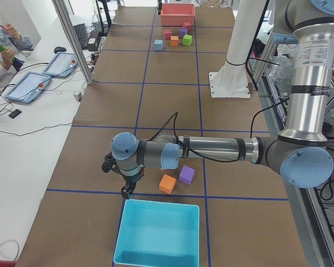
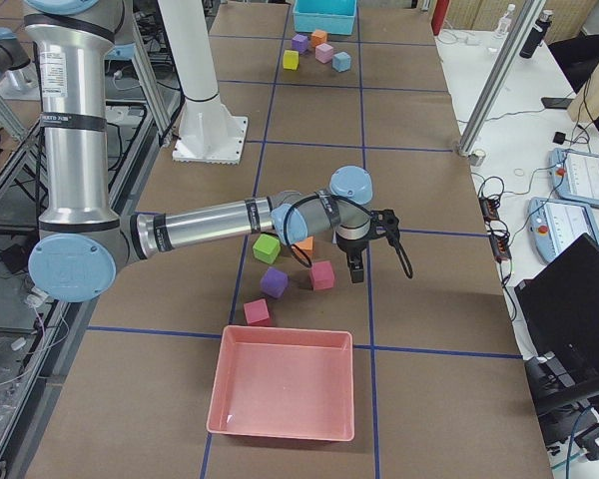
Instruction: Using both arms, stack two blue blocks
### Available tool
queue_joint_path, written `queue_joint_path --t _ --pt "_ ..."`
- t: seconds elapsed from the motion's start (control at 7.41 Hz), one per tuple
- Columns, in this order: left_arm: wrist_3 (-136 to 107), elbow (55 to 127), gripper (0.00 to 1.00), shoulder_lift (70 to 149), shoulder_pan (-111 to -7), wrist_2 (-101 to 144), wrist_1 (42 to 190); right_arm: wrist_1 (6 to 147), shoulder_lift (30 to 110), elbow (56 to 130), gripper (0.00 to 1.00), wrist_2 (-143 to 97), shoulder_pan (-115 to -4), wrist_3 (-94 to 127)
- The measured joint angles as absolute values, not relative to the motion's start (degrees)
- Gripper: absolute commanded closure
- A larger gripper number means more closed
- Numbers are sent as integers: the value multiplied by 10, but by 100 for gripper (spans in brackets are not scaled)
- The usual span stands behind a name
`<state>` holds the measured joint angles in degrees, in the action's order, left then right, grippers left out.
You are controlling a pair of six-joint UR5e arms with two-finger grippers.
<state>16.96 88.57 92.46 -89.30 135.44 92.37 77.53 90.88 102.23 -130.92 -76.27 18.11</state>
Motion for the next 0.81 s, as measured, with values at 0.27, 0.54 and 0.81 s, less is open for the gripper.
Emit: queue_joint_path --t 0.27,0.54,0.81 --pt "161 889 0 926 -893 1354 923 776 907 1022 0 -1311 -763 181" --pt "107 912 0 928 -892 1359 921 775 900 1021 0 -1291 -760 178" --pt "41 926 0 942 -883 1368 920 778 885 1022 0 -1284 -738 181"
